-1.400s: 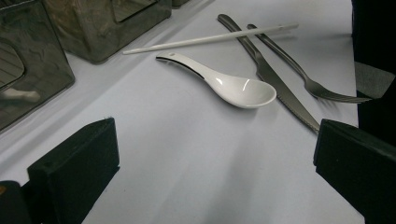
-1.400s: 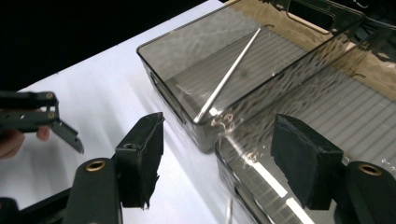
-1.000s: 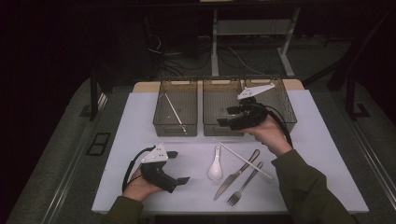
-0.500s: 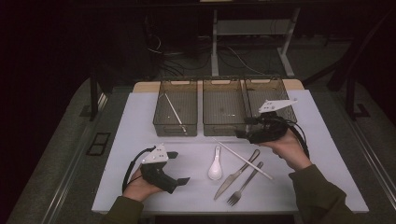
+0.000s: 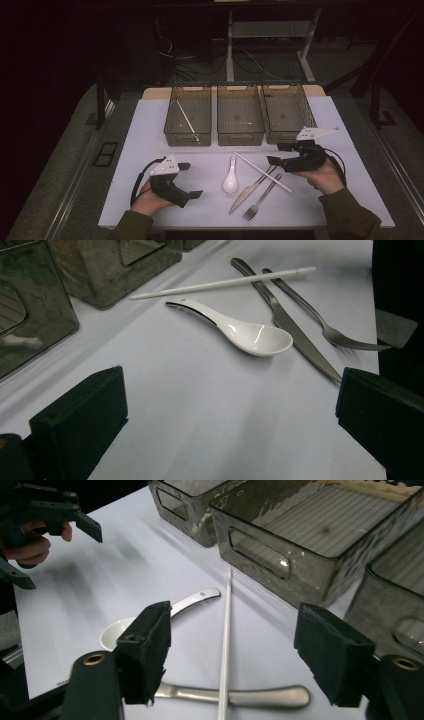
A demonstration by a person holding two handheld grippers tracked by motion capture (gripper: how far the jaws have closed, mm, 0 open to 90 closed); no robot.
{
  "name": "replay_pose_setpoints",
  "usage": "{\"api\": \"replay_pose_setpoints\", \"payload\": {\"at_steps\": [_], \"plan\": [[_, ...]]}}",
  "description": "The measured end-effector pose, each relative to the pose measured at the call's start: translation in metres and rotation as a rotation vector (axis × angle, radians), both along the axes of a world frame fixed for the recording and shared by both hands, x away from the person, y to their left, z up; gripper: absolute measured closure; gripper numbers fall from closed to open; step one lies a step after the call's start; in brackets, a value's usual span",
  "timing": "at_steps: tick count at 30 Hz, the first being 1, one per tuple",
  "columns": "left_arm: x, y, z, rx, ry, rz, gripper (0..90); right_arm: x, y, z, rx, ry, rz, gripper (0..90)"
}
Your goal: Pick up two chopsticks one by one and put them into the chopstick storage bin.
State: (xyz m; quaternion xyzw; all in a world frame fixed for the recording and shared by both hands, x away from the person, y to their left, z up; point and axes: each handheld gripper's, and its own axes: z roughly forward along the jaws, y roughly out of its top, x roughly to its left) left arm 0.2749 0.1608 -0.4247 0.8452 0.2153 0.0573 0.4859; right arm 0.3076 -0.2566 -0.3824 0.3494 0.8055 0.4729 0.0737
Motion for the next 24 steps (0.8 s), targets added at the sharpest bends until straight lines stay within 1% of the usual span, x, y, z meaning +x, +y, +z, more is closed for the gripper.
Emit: {"api": "replay_pose_setpoints", "payload": {"at_steps": [3,4,8,12,13,14,16,17,20,21,22,23,24], "plan": [[-0.001,0.0,0.0,0.001,0.002,0.002,0.0,-0.005,-0.006,-0.004,-0.001,0.01,-0.01,31.3],[-0.001,0.0,0.0,0.0,0.003,0.003,0.0,-0.008,-0.01,-0.006,-0.002,0.014,-0.025,32.0],[-0.001,-0.001,0.0,0.002,0.001,0.0,0.0,-0.014,-0.014,-0.009,0.003,0.018,-0.037,34.1],[-0.001,0.0,-0.001,0.002,0.004,0.003,0.0,-0.021,-0.018,-0.015,-0.015,0.028,-0.033,39.0],[-0.001,0.0,-0.001,0.001,0.005,0.004,0.0,-0.024,-0.019,-0.018,-0.028,0.032,-0.03,42.2],[-0.001,0.0,-0.001,0.003,0.006,0.003,0.0,-0.024,-0.019,-0.018,-0.028,0.032,-0.03,42.2],[-0.001,0.0,-0.001,0.003,0.005,0.003,0.0,-0.027,-0.018,-0.023,-0.051,0.028,-0.029,46.9],[-0.001,0.0,-0.001,0.005,0.004,0.002,0.0,-0.027,-0.018,-0.023,-0.051,0.028,-0.029,46.9],[-0.001,0.0,-0.001,0.007,0.006,0.001,0.0,-0.027,-0.013,-0.029,-0.07,0.038,-0.031,51.6],[-0.001,0.0,-0.001,0.006,0.007,0.002,0.0,-0.027,-0.008,-0.033,-0.089,0.042,-0.029,55.6],[-0.001,-0.001,-0.002,0.005,0.008,0.003,0.0,-0.027,-0.008,-0.033,-0.089,0.042,-0.029,55.6],[-0.001,-0.001,-0.002,0.007,0.009,0.002,0.0,-0.027,-0.005,-0.035,-0.1,0.046,-0.029,56.5],[-0.001,-0.001,-0.002,0.005,0.008,0.002,0.0,-0.027,-0.001,-0.039,-0.126,0.055,-0.023,59.3]]}}
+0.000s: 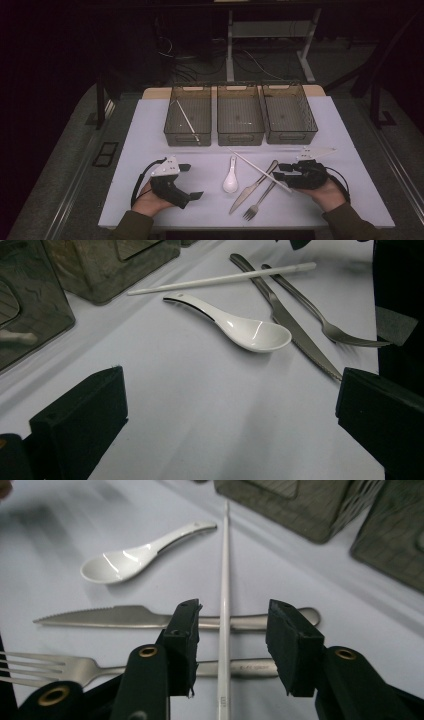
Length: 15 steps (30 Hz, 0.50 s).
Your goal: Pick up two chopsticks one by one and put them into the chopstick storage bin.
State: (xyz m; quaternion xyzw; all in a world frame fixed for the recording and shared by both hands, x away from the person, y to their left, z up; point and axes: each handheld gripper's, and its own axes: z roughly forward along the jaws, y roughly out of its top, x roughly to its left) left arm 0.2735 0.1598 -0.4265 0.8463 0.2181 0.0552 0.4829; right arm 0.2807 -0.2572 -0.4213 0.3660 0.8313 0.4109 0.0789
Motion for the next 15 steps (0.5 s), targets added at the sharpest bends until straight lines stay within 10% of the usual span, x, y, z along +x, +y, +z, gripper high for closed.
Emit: {"api": "replay_pose_setpoints", "payload": {"at_steps": [15], "plan": [[0.0,-0.001,0.0,0.002,0.0,0.001,0.0,0.006,0.017,-0.017,-0.093,0.046,0.018,71.4]]}}
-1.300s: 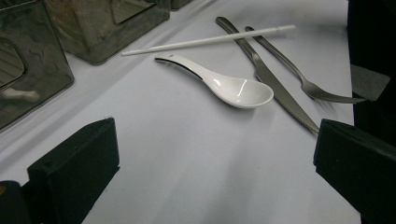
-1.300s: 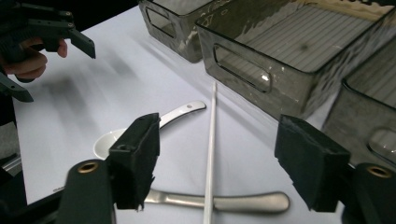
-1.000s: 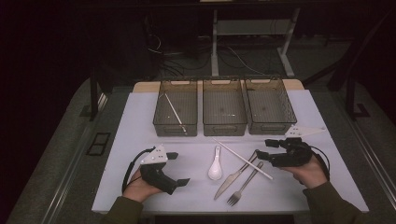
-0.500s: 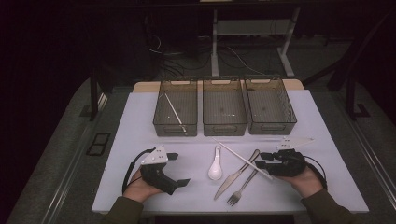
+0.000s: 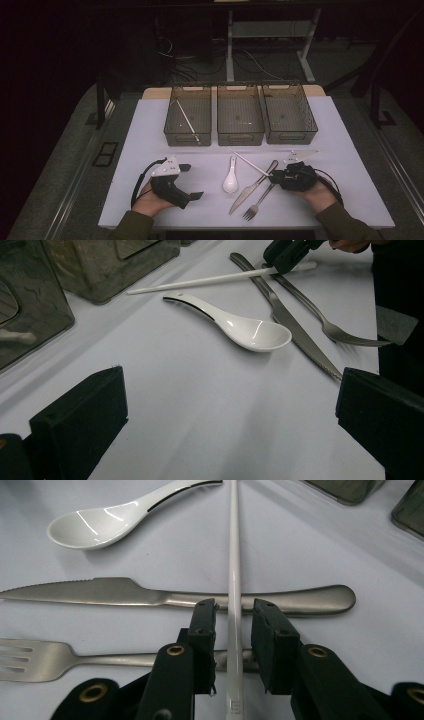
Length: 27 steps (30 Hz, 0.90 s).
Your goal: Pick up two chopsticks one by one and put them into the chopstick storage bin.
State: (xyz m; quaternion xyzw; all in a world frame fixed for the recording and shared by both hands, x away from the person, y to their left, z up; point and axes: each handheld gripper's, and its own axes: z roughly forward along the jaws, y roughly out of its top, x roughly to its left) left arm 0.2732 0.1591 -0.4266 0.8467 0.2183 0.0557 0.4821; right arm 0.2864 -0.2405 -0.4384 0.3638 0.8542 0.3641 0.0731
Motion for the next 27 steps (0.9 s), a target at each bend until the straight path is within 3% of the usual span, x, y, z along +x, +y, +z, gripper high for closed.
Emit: {"api": "replay_pose_setpoints", "payload": {"at_steps": [16,27], "plan": [[0.0,-0.0003,0.0,0.009,-0.002,-0.007,0.0,0.0028,0.004,-0.0058,-0.041,0.004,-0.006,75.4],[-0.0002,-0.0007,-0.0001,0.003,-0.002,-0.005,0.0,0.0028,0.0058,-0.0078,-0.068,-0.018,-0.006,81.9]]}}
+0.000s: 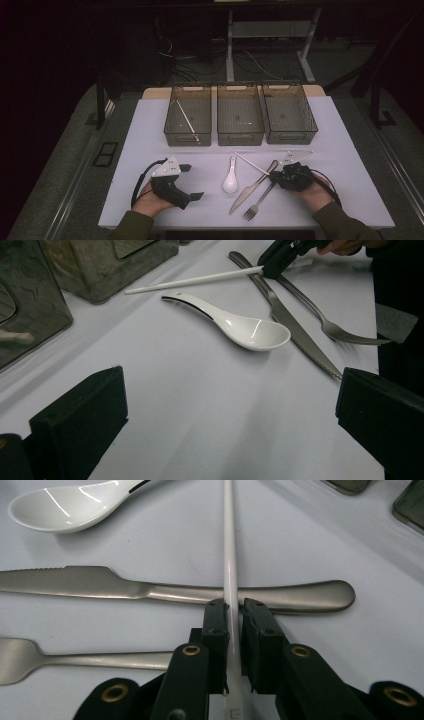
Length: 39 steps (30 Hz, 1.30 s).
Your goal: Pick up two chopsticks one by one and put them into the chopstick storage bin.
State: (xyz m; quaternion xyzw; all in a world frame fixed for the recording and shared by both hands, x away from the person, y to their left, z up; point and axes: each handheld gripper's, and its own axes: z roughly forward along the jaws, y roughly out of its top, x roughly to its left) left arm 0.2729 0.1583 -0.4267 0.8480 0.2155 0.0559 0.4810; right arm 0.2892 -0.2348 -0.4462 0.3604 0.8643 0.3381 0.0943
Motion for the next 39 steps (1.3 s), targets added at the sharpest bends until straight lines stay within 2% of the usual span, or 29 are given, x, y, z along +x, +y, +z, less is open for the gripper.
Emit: {"api": "replay_pose_setpoints", "payload": {"at_steps": [11,16,25,39], "plan": [[-0.001,0.0,0.001,-0.003,0.004,0.005,0.0,0.0,0.0,0.001,-0.012,-0.008,0.008,83.3],[0.0,0.001,0.001,0.0,0.001,0.004,0.0,-0.001,-0.002,0.004,-0.002,-0.017,0.015,83.5],[0.0,0.001,0.001,0.0,-0.004,0.001,0.0,-0.003,-0.011,0.015,0.048,-0.022,0.018,83.5],[0.0,0.001,0.001,0.004,-0.005,0.0,0.0,-0.009,-0.028,0.043,0.128,-0.039,0.027,83.5]]}}
